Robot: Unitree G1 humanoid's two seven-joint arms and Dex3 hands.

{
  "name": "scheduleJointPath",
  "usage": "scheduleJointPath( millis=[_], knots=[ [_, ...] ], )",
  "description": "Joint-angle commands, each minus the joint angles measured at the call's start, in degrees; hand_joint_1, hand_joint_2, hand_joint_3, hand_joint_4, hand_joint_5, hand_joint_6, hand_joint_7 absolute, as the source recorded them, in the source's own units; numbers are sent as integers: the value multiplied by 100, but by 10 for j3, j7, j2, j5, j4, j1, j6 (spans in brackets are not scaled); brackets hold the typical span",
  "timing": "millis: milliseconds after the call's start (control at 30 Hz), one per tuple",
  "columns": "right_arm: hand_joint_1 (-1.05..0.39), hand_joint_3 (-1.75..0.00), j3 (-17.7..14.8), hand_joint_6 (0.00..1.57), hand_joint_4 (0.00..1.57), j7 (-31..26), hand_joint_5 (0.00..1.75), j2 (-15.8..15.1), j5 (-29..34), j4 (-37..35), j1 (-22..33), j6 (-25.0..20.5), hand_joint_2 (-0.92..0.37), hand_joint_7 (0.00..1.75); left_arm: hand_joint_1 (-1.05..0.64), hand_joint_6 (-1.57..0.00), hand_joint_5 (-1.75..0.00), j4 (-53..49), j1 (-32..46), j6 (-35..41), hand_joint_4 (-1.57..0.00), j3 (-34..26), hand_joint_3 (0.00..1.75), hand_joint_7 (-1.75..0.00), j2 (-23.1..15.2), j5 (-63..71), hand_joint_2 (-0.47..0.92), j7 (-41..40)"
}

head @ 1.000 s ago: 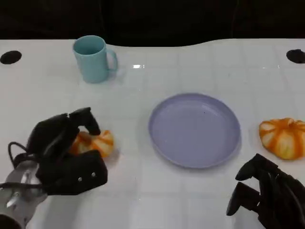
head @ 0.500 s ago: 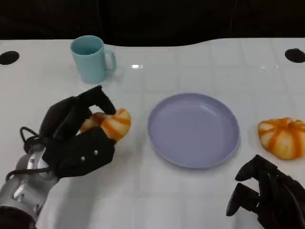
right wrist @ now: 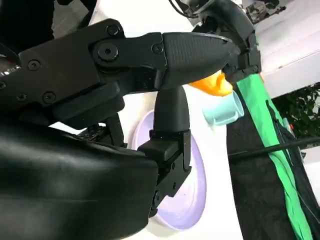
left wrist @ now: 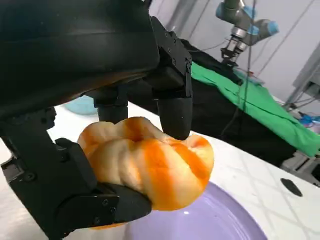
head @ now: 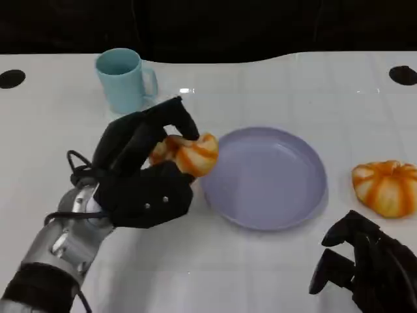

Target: Grasp the bread from the table and place it into the plate.

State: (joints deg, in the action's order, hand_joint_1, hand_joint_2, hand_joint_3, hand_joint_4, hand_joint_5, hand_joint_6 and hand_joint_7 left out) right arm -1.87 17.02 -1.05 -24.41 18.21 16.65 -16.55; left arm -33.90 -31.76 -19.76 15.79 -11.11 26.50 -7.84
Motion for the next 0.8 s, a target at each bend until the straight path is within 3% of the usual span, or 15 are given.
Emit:
scheduleJointPath(
  millis=[33,500,800],
  knots=[
    [-52,-41,-2,44,63,-1,175,-2,-6,3,7,1,-92,164,-8,-75,-175,-29,-42,-17,-90,14,145,-175,13,14,35,-7],
    [-50,-41,-3,44,62,0,175,-3,-10,12,11,-9,-92,164,-12,-74,-175,-133,-116,-47,-94,68,142,-175,54,77,35,-57],
    [-51,-41,-5,43,63,5,175,-5,-10,7,10,-5,-92,164,-12,-68,-175,-190,-162,-25,-89,101,123,-175,84,108,43,-74]
  ],
)
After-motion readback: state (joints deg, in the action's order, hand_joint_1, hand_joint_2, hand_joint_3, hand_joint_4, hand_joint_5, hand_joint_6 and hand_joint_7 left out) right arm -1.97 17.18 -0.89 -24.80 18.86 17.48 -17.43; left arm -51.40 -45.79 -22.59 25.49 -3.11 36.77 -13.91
